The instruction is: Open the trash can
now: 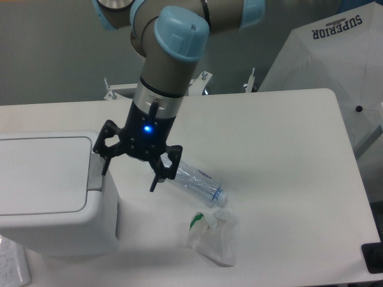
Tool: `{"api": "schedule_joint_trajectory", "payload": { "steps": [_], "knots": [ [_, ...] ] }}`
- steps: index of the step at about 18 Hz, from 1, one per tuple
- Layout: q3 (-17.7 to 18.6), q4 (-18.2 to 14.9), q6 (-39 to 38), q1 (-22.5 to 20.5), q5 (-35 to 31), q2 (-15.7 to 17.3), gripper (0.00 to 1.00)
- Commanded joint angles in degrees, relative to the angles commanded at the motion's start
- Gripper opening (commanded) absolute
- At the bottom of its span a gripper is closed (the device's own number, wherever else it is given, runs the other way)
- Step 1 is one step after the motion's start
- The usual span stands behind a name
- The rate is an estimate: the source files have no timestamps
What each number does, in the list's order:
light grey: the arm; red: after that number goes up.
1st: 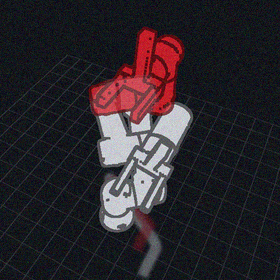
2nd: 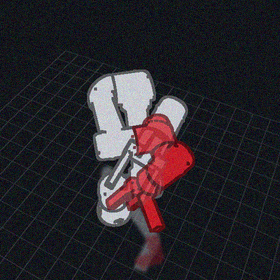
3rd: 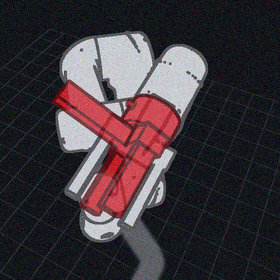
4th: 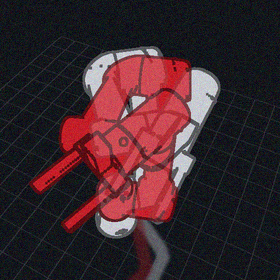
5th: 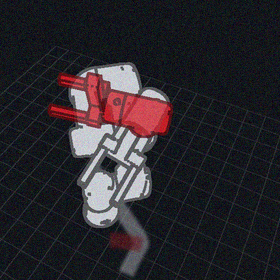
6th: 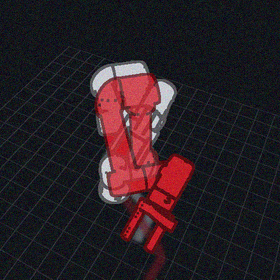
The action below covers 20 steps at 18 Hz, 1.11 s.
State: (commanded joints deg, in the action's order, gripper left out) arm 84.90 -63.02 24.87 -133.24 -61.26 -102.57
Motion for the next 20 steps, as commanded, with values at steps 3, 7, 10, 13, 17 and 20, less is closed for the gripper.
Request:
{"api": "schedule_joint_trajectory", "payload": {
  "steps": [3,7,10,13,17,20],
  "knots": [
    [0.0,0.1,0.0,0.1,0.0,-0.4,1.0],
    [0.7,0.1,0.1,0.3,-0.1,-0.5,1.0],
    [0.6,0.1,0.1,0.3,-0.1,-0.6,1.0],
    [0.4,0.1,0.1,0.3,0.2,-0.6,1.0],
    [0.1,0.1,0.2,-0.9,2.3,-0.4,1.0],
    [-0.1,0.1,0.6,-3.1,2.3,-0.3,1.0]
  ]
}}
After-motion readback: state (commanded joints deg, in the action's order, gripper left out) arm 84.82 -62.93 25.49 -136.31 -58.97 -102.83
